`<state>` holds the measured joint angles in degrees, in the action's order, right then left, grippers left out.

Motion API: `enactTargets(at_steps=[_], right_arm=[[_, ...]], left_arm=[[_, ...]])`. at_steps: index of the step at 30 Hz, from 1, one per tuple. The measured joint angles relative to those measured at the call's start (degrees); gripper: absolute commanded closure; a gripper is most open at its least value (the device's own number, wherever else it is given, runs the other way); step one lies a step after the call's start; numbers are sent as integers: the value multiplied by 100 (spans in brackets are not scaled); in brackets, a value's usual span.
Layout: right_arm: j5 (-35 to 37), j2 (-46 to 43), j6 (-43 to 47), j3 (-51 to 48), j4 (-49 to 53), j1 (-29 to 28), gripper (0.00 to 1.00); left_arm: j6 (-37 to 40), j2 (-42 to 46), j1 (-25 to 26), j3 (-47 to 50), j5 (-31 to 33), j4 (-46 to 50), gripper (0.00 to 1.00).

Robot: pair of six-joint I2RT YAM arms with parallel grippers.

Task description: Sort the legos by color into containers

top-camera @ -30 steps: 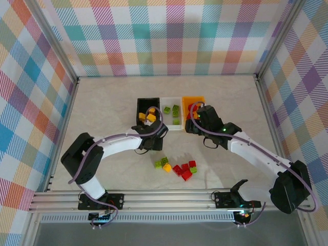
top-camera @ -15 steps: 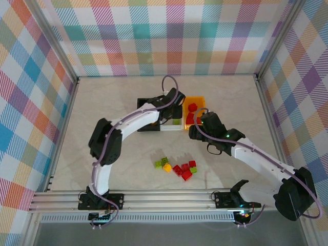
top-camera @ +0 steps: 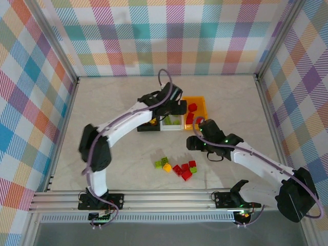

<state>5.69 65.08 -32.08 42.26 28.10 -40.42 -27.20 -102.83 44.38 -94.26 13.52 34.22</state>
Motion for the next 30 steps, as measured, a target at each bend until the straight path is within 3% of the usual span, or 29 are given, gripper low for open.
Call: enactTargets(at_steps=[6,14,21,30], right_arm=[[-286,573,267,114,-83,-1268,26],[-254,1845,673,942,-72,-2365,29],[48,2542,831,1178,-37,-2540,29],[369,3067,1086,1508,33,-2562,39]], left_arm=[[-354,2450,133,2232,87,-308,0],[-986,4207,101,4297,695,590,0],[-1377,5217,-4,4715,1038,1222,0],[-1517,5497,-42,4723,1279,1530,0]])
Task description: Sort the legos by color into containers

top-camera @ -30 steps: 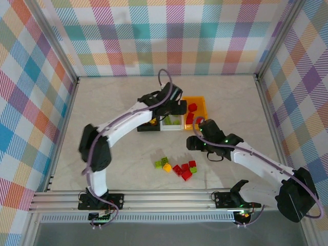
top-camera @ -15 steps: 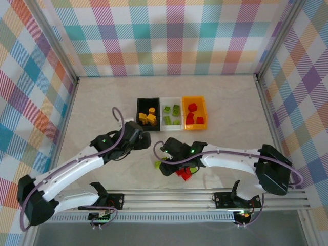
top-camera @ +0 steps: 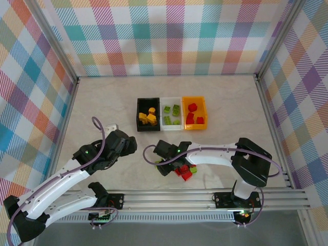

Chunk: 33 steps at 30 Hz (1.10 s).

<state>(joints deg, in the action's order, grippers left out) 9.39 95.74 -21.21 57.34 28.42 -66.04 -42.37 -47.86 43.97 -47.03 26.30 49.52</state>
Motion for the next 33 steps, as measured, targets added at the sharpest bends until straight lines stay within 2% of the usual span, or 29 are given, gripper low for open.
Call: enactTargets(at_steps=[5,13,18,23,28,33], right_arm=[[44,197,101,46,17,-76,47],[46,354,87,46,-4,-81,71],[44,146,68,-37,-52,-81,76],[46,-588,48,-72,-48,-37,77],[-125,-734,70,675,-96,529,76],[-240,295,72,2214,-422,1429,76]], left_arm=[[-9,-4,-2,0,0,0,0],[-7,-7,-9,0,-7,0,0],[-7,-2,-28,0,-7,-4,0],[-9,9,-28,52,-33,-52,0],[-66,101,-28,361,-136,-214,0],[-173,411,-28,769,-448,-490,0]])
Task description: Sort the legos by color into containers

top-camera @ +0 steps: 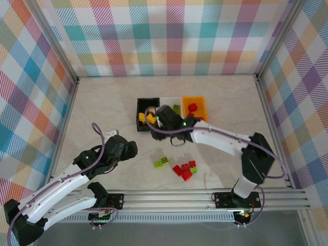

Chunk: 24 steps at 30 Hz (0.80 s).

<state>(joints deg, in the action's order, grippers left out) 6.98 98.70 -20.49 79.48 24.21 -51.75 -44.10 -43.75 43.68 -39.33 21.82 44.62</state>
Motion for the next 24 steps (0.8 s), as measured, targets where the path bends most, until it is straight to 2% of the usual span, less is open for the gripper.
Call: enactTargets(at_steps=[8,10,12,14,17,19,24], right_arm=[[-153,2398,-35,2800,258,754,69],[-153,2809,-66,3381,448,826,62],[-179,3128,-138,3886,658,868,44],[-232,3248,-184,4127,787,892,35],[-295,3152,-243,4059,793,903,29],[-308,2859,-262,3624,708,903,27],[-317,1132,-328,1493,564,881,26]], left_arm=[[-48,-129,0,225,-444,-282,0],[-46,-190,0,234,-535,-337,0],[-22,-275,0,234,-629,-426,0],[2,-372,0,234,-721,-496,0],[42,-581,0,234,-837,-614,0],[61,-706,0,232,-894,-651,0],[85,-826,0,199,-890,-730,0]])
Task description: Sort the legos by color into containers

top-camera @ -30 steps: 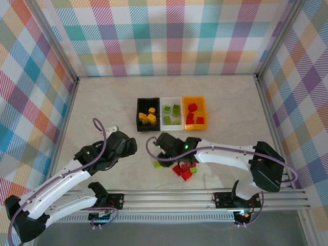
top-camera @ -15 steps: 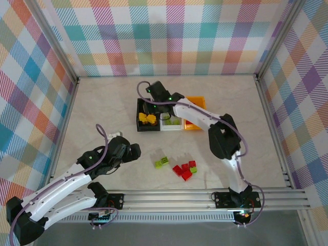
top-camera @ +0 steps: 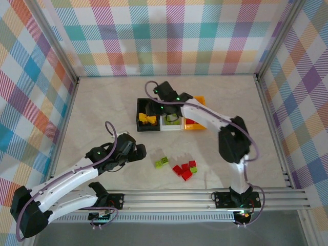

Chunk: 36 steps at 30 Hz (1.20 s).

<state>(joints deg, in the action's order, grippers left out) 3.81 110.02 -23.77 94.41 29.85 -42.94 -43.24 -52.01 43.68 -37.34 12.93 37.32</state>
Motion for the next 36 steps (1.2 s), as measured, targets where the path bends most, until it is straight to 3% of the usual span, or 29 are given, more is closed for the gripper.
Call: enactTargets(at_steps=[6,11,19,36], right_arm=[[22,-2339,-356,-2474,22,-289,26],[-2,-3165,-601,-3932,372,-841,27],[326,-2376,-278,-4050,693,-2175,29],[925,-1331,328,-3617,994,-2330,52]], left_arm=[[0,-116,0,-17,17,-4,0],[-2,-361,0,-44,20,-2,0],[-7,-385,0,-44,15,-2,0],[-68,-223,0,44,105,-2,0]])
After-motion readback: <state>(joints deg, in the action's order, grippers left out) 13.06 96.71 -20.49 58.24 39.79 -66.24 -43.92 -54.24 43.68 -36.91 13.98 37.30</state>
